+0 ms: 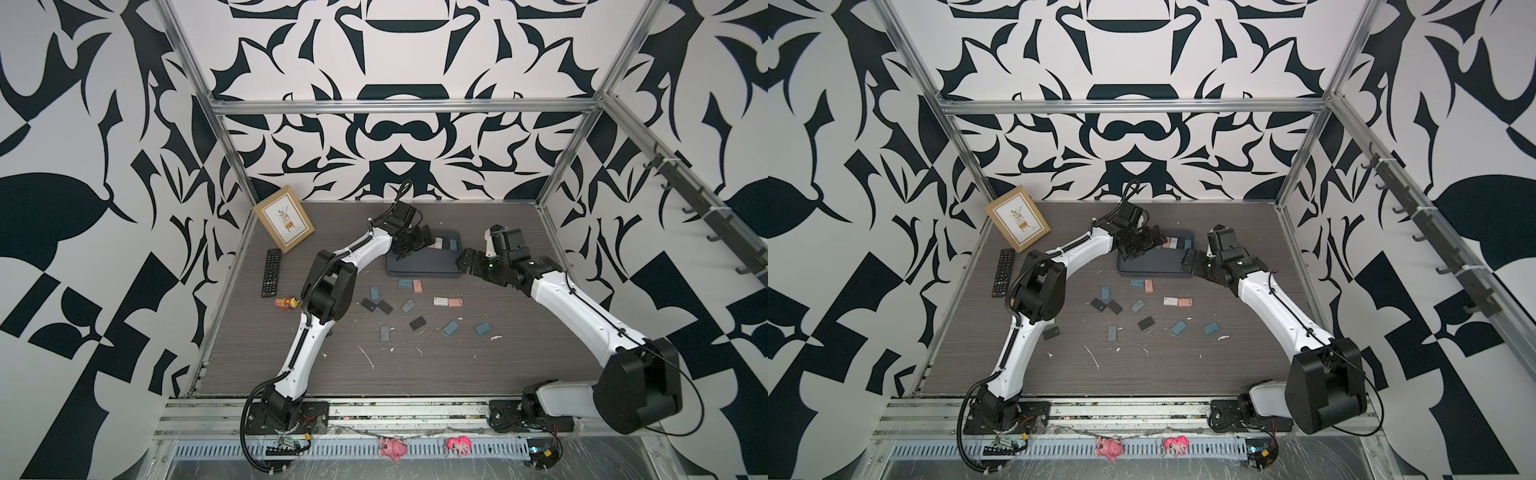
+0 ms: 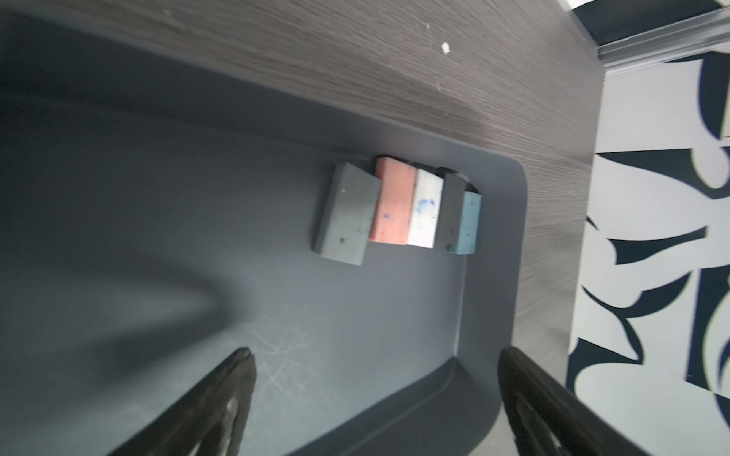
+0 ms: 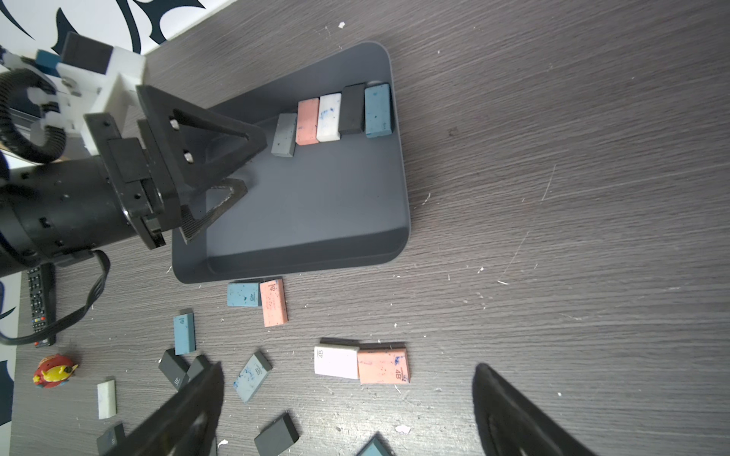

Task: Put the eraser in the storage box
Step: Place the eraser in the storage box.

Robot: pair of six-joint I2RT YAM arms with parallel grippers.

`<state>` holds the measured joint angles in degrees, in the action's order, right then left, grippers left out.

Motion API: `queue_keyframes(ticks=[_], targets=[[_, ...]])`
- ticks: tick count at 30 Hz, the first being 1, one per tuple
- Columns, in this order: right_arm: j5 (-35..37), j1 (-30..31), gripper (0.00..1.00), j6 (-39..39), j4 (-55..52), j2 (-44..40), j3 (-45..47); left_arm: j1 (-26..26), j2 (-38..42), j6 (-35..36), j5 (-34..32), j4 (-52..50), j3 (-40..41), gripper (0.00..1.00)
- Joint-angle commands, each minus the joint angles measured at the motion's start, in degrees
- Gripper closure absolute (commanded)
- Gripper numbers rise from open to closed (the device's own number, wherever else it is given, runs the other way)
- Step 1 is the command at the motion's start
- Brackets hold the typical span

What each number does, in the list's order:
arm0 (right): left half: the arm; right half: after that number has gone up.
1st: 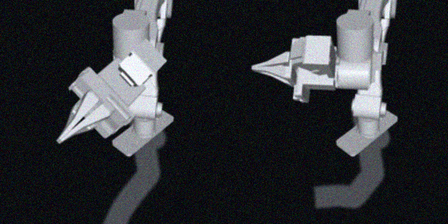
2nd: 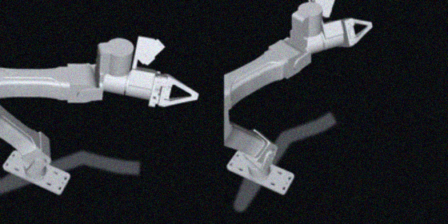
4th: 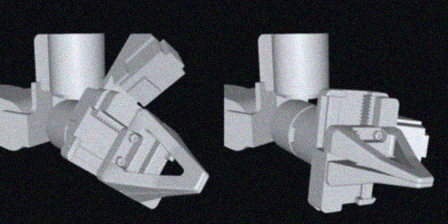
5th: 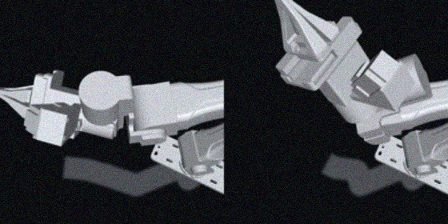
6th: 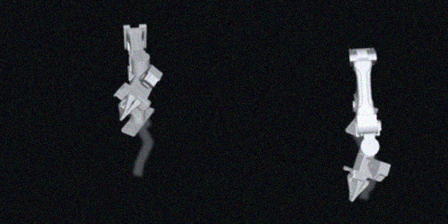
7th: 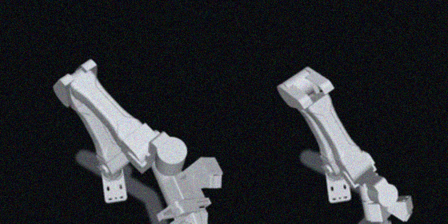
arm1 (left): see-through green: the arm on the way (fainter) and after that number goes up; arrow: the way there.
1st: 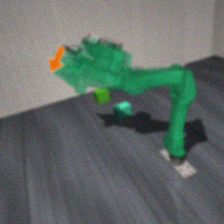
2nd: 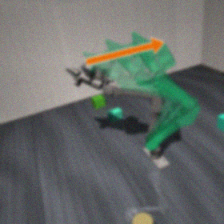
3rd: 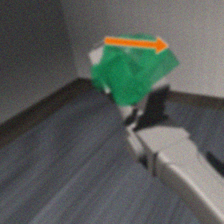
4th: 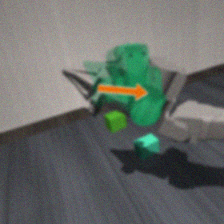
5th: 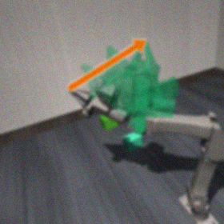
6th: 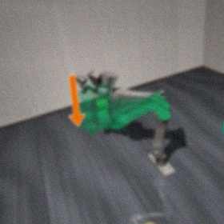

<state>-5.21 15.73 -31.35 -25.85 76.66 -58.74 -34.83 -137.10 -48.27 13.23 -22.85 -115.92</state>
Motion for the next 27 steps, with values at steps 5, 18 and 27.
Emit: queue_keyframes(ticks=[5, 18, 27], targets=[[1.3, -0.3, 0.01, 0.5, 0.1, -1.1, 1.0, -0.8, -2.4, -4.3, 2.7, 4.0, -1.4, 0.01], [1.6, -0.8, 0.01, 1.8, -0.3, -1.4, 1.3, -1.0, -6.7, -8.2, 3.8, 7.2, -3.3, 0.01], [1.7, -1.1, 0.01, 2.1, -0.1, -1.7, 1.6, -1.2, -9.0, -9.6, 3.9, 8.3, -5.7, 0.01]])
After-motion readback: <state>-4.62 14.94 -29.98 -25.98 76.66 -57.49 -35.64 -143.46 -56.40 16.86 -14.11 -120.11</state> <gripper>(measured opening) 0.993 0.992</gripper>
